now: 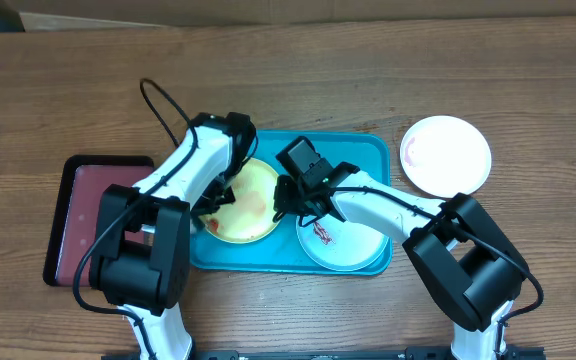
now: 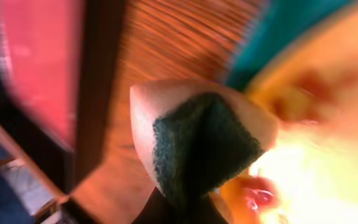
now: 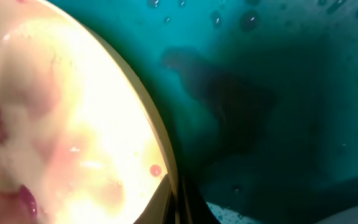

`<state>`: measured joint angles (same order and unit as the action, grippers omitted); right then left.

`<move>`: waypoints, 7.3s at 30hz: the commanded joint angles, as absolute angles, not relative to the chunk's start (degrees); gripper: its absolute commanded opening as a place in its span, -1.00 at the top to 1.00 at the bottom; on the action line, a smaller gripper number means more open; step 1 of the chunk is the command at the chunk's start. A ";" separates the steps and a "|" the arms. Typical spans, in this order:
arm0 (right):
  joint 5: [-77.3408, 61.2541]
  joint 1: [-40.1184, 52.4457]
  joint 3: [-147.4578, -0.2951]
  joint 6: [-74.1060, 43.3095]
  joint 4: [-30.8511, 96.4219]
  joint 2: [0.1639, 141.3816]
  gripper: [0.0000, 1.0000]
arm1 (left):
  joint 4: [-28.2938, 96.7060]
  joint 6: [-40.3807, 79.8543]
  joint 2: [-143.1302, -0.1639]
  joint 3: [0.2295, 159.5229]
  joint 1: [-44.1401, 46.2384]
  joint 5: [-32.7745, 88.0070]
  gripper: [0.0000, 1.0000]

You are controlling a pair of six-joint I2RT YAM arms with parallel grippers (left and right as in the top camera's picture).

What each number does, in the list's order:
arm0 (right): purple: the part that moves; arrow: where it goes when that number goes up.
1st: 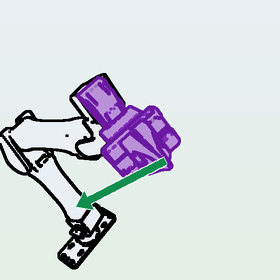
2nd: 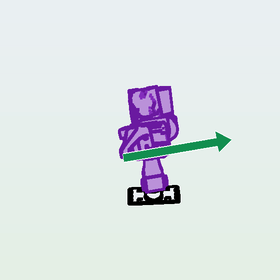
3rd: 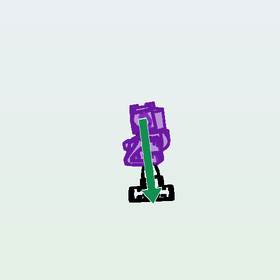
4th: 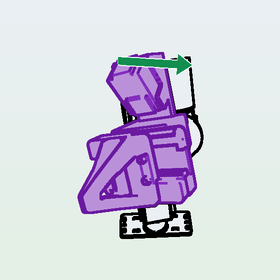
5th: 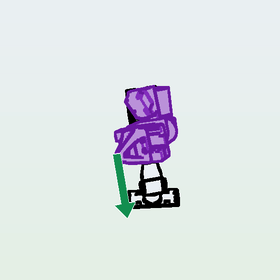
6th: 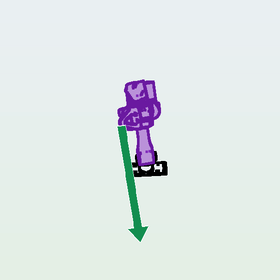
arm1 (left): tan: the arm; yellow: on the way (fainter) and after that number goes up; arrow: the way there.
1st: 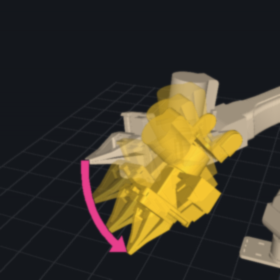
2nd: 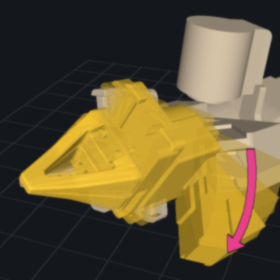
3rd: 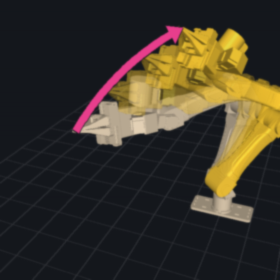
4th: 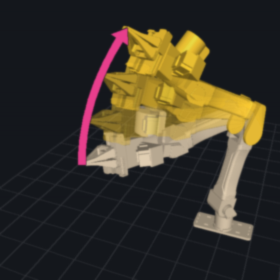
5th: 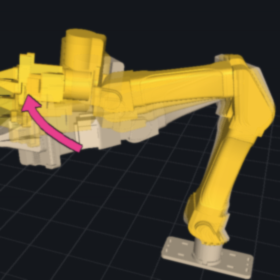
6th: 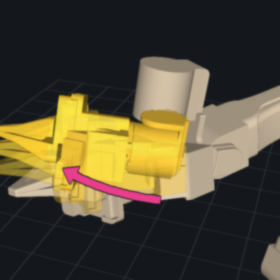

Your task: Clean dirty plates on tray and stack at the side

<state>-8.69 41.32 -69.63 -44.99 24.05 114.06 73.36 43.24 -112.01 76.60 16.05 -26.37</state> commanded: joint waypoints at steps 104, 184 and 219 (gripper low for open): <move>-3.92 -19.25 -82.87 -17.67 61.63 106.45 0.93 | 72.58 37.21 -95.24 86.24 6.02 -7.38 0.92; -15.29 25.10 -65.84 -15.55 40.60 106.52 0.93 | 71.33 31.24 -95.24 86.24 6.11 -1.15 0.92; -0.56 42.00 -61.78 -42.00 24.95 106.52 0.93 | 58.48 26.52 -97.14 78.59 16.08 6.44 0.91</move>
<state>0.23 41.74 -62.61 -46.46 26.26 107.20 62.02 30.85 -95.88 82.65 15.44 2.00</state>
